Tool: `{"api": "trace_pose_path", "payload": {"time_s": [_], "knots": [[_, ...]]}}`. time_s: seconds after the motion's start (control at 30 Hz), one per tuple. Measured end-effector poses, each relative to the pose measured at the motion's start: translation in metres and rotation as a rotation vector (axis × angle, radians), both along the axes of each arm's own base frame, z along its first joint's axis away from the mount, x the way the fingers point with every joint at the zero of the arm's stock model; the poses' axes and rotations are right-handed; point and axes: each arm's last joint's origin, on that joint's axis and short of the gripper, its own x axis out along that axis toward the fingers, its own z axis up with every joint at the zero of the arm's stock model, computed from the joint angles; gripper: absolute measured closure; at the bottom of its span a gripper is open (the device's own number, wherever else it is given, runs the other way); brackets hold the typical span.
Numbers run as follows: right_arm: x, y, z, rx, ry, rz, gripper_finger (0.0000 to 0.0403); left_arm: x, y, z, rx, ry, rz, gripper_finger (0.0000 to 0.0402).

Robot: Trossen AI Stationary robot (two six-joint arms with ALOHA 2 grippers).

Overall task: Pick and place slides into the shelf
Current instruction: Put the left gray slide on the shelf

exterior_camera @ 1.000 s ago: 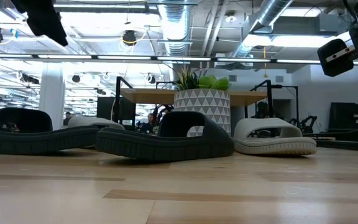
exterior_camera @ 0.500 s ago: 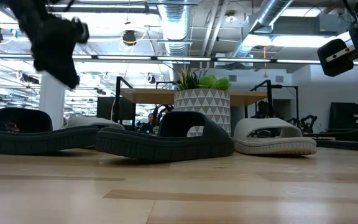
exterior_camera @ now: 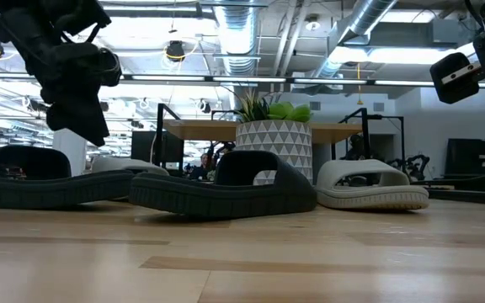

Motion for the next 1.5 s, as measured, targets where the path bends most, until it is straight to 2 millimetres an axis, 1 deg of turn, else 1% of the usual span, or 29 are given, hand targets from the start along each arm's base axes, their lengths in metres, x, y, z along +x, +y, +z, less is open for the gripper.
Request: {"api": "trace_pose_path", "payload": {"time_s": [0.27,0.5,0.7,0.93,1.03,1.13,1.23,1.5], "knots": [[0.000,0.000,0.000,0.000,0.000,0.000,0.0403,-0.001,0.000,-0.001,0.113,0.029,-0.125,0.0260],[0.000,0.000,0.000,0.000,-0.001,0.000,0.0403,-0.004,0.003,-0.003,0.224,0.086,-0.099,0.0260],[0.000,0.000,0.000,0.000,0.000,0.000,0.0403,-0.003,0.004,-0.002,0.256,0.078,-0.115,0.0260],[0.000,0.000,0.000,0.000,0.000,0.000,0.0403,-0.004,0.008,-0.002,0.334,0.105,-0.042,0.0260],[0.000,0.000,0.000,0.000,0.000,0.001,0.0403,-0.006,0.012,-0.003,0.318,0.124,-0.018,0.0260],[0.000,0.000,0.000,0.000,0.000,0.000,0.0403,-0.008,0.017,-0.004,0.254,0.127,-0.013,0.0260],[0.000,0.000,0.000,0.000,0.000,0.000,0.0403,-0.007,0.022,-0.003,0.196,0.105,-0.020,0.0260],[0.000,0.000,0.000,0.000,-0.001,0.000,0.0403,-0.008,0.037,-0.001,0.136,0.051,-0.032,0.0260]]}}
